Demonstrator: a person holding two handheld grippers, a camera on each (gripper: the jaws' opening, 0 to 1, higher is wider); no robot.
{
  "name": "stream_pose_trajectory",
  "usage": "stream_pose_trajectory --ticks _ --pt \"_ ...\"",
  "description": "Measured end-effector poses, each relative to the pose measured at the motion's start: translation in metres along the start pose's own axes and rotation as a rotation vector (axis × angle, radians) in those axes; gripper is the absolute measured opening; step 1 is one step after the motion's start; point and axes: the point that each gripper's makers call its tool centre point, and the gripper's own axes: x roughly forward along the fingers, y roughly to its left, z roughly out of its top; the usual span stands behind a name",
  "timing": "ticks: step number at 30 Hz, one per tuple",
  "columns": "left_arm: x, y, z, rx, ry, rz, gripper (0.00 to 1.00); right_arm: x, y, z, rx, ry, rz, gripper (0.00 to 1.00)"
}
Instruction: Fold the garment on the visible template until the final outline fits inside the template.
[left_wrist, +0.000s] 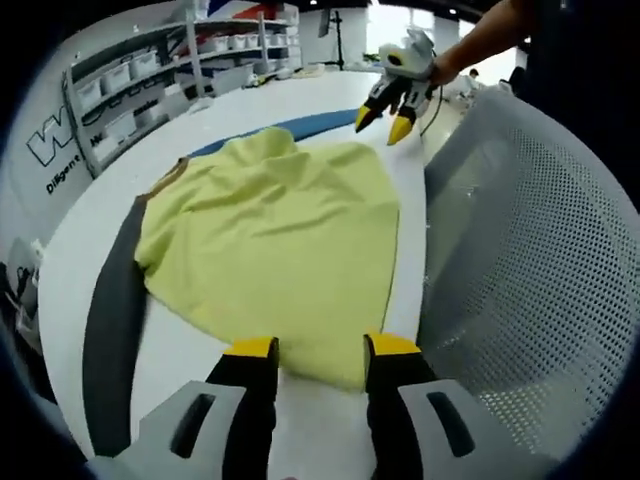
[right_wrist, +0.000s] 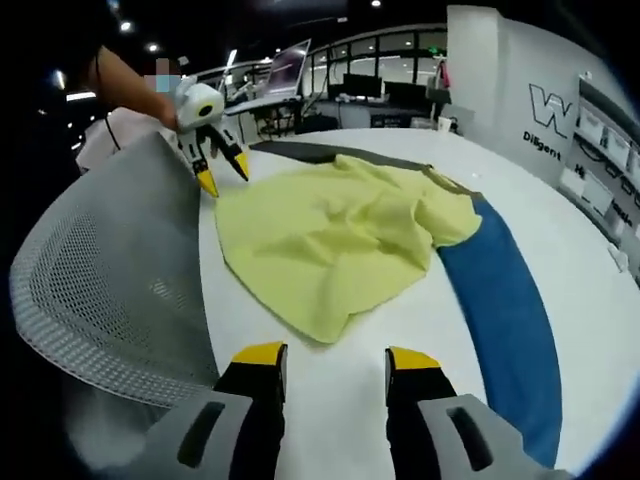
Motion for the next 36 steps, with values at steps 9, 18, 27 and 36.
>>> stream_pose_trajectory --ticks 9,18,27,36 --pt "0.001 -0.001 -0.010 -0.010 0.041 -0.004 0.11 0.015 0.010 0.008 -0.009 -0.005 -0.006 0.28" --pt "-0.005 0.007 -0.019 -0.061 0.072 0.009 0.00 0.025 0.013 0.012 -0.063 0.021 -0.012 0.06" --pt "-0.007 0.014 -0.022 -0.071 0.080 0.003 0.00 -0.005 0.018 0.043 -0.119 -0.021 -0.025 0.00" --pt "-0.011 0.020 -0.028 -0.156 0.097 -0.015 0.00 -0.025 0.050 0.032 -0.041 0.056 0.109 0.00"
